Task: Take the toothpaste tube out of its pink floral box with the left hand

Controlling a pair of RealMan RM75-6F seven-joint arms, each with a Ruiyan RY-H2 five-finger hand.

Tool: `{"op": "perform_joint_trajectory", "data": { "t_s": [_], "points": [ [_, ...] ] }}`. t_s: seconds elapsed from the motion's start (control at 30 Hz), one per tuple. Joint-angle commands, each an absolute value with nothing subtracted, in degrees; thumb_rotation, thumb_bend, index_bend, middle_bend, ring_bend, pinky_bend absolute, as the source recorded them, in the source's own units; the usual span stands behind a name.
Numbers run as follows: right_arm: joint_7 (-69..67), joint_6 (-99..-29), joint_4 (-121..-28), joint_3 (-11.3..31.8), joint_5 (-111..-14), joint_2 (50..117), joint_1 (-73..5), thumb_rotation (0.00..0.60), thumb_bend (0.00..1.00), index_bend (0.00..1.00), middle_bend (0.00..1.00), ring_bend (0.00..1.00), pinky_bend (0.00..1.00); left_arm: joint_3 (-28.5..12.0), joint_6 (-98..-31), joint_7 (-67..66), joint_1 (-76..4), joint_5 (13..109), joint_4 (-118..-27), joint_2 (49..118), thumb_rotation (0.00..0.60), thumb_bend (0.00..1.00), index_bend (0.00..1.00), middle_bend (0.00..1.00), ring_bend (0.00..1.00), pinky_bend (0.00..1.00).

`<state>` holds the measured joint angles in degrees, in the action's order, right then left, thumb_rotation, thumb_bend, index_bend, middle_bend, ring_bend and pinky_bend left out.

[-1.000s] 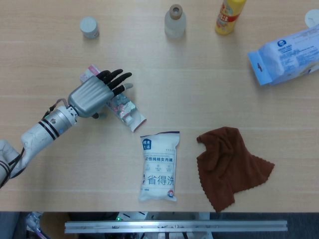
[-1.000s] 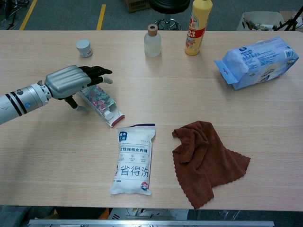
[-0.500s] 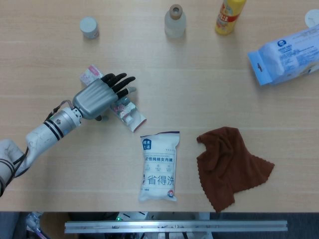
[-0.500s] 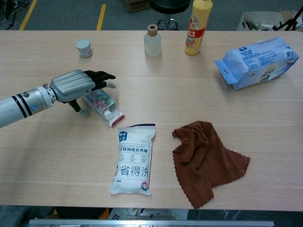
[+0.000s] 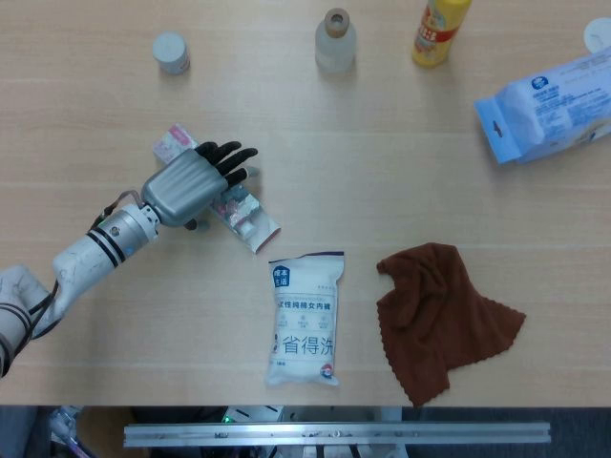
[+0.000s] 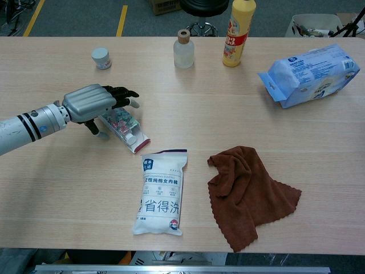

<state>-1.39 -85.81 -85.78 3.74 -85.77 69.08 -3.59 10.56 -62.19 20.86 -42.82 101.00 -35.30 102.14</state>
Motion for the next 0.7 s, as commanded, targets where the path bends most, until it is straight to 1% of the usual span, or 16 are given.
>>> {"op": "perform_joint_trajectory", "data": {
  "t_s": [0.03,0.27,0.47,0.7],
  "points": [
    [-1.4,-85.8,-85.8,3.7,-85.8,69.1,-3.6,0.600,0.20,0.50,0.42,0.28,0.40,10.6,-62.0,20.8,-42.9,100.9,-35.5,102.1,0.600,0.08,0.22,0.13,0.13,0.27],
    [-1.4,-85.7,-85.7,3.7,-85.7,69.2,-3.6,0.600,0.20,0.50,0.42,0.28,0.40,10.6,-61.5,20.4,-42.8,100.6,-35.6,102.0,0.600,0.08,0.25,0.15,0.15,0.30],
    [-1.6,-85.6,-85.6,3.8,-85.6,69.2,-3.5,0.600,0.20,0.50,0.42,0.28,0.40,10.5,-61.5,20.2,-42.6,100.3,-35.3,102.1,0.600,0.08,0.30,0.20,0.19,0.34],
    [-1.7,-85.6,-85.5,3.8,-85.6,69.3,-3.5,0.600,0.20,0.50,0.42,0.28,0.40,10.2,-61.8,19.5,-42.2,99.9,-35.0,102.5,0.600,0.08,0.38,0.29,0.27,0.42]
  ]
}}
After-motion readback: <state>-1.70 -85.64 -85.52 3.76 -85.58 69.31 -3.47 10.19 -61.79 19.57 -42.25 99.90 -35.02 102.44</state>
